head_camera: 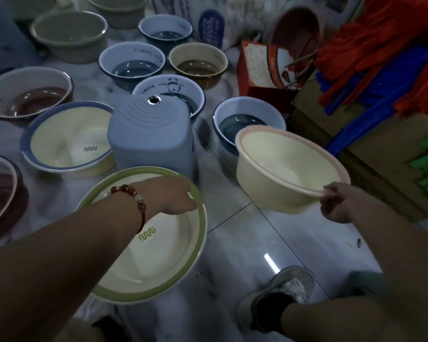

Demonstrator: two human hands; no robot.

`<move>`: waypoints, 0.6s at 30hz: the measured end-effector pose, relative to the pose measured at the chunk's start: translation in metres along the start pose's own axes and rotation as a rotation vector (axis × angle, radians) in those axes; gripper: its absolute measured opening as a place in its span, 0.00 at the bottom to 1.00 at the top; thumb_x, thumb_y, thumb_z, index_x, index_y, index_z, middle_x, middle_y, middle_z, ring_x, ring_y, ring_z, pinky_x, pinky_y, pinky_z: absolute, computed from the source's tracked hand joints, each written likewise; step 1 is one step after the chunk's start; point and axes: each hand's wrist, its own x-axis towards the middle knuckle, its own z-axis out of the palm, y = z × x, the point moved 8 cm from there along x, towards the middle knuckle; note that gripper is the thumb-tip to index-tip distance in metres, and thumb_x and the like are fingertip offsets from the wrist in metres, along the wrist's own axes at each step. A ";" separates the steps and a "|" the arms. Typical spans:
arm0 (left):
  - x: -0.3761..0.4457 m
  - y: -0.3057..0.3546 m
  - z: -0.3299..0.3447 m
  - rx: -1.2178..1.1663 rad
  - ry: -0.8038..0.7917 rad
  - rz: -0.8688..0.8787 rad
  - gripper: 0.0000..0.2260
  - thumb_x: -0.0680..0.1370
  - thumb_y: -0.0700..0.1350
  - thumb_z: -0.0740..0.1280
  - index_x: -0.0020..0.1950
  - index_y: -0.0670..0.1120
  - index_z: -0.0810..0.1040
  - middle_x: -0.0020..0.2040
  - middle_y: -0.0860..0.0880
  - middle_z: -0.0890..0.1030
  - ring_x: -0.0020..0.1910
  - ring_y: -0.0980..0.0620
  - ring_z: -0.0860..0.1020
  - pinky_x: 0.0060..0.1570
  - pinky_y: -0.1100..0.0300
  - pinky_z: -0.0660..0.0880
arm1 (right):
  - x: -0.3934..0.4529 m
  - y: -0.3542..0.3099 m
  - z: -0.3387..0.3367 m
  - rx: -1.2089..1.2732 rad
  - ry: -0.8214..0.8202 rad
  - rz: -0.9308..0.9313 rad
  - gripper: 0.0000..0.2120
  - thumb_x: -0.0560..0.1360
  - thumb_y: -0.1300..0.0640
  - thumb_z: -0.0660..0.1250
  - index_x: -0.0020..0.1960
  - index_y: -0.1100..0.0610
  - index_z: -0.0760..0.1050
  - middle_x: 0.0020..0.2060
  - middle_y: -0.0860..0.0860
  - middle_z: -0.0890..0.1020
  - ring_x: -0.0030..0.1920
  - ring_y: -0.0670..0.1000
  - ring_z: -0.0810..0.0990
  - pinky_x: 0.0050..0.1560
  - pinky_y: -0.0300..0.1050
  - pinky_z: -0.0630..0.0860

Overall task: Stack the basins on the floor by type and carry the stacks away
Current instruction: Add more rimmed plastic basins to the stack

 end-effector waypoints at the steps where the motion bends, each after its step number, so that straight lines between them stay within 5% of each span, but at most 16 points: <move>1: -0.004 -0.006 -0.003 -0.017 0.017 -0.002 0.25 0.82 0.57 0.60 0.77 0.49 0.64 0.77 0.47 0.65 0.75 0.46 0.64 0.71 0.54 0.62 | -0.007 -0.010 0.004 -0.047 -0.026 -0.027 0.13 0.73 0.60 0.72 0.56 0.59 0.75 0.45 0.53 0.83 0.43 0.46 0.81 0.40 0.42 0.79; 4: -0.011 -0.021 -0.014 -0.113 0.118 -0.017 0.22 0.82 0.56 0.60 0.74 0.48 0.70 0.74 0.47 0.70 0.72 0.46 0.68 0.68 0.55 0.64 | -0.031 -0.037 0.022 -0.193 -0.117 -0.127 0.09 0.73 0.61 0.69 0.52 0.58 0.74 0.31 0.50 0.76 0.32 0.46 0.74 0.28 0.42 0.76; 8: -0.016 -0.058 -0.033 -0.470 0.353 -0.053 0.16 0.80 0.55 0.62 0.56 0.46 0.81 0.57 0.46 0.80 0.56 0.47 0.77 0.58 0.53 0.74 | -0.060 -0.046 0.054 -0.296 -0.230 -0.242 0.08 0.71 0.62 0.69 0.50 0.58 0.75 0.29 0.51 0.75 0.33 0.47 0.74 0.43 0.43 0.78; 10: -0.024 -0.083 -0.036 -0.653 0.423 -0.117 0.18 0.81 0.58 0.60 0.61 0.47 0.79 0.60 0.48 0.79 0.56 0.46 0.76 0.58 0.51 0.74 | -0.073 -0.032 0.078 -0.336 -0.318 -0.240 0.04 0.71 0.62 0.69 0.44 0.57 0.74 0.24 0.49 0.72 0.28 0.46 0.70 0.35 0.41 0.73; 13: -0.037 -0.124 -0.021 -0.991 0.407 -0.309 0.24 0.81 0.63 0.57 0.73 0.53 0.67 0.61 0.50 0.73 0.60 0.43 0.75 0.54 0.49 0.74 | -0.090 -0.002 0.121 -0.454 -0.426 -0.253 0.06 0.72 0.62 0.67 0.40 0.55 0.71 0.29 0.50 0.69 0.30 0.47 0.68 0.36 0.41 0.71; 15: -0.042 -0.148 -0.006 -1.218 0.379 -0.422 0.23 0.80 0.61 0.60 0.70 0.50 0.70 0.58 0.47 0.78 0.54 0.43 0.78 0.52 0.47 0.77 | -0.103 0.021 0.151 -0.526 -0.498 -0.272 0.05 0.72 0.63 0.65 0.42 0.55 0.71 0.28 0.50 0.68 0.29 0.47 0.69 0.35 0.41 0.72; 18: -0.050 -0.180 0.014 -1.404 0.420 -0.532 0.16 0.81 0.52 0.64 0.64 0.44 0.72 0.46 0.43 0.79 0.41 0.45 0.78 0.31 0.54 0.76 | -0.121 0.056 0.191 -0.625 -0.590 -0.317 0.05 0.73 0.64 0.65 0.40 0.57 0.70 0.22 0.50 0.68 0.28 0.47 0.68 0.36 0.40 0.70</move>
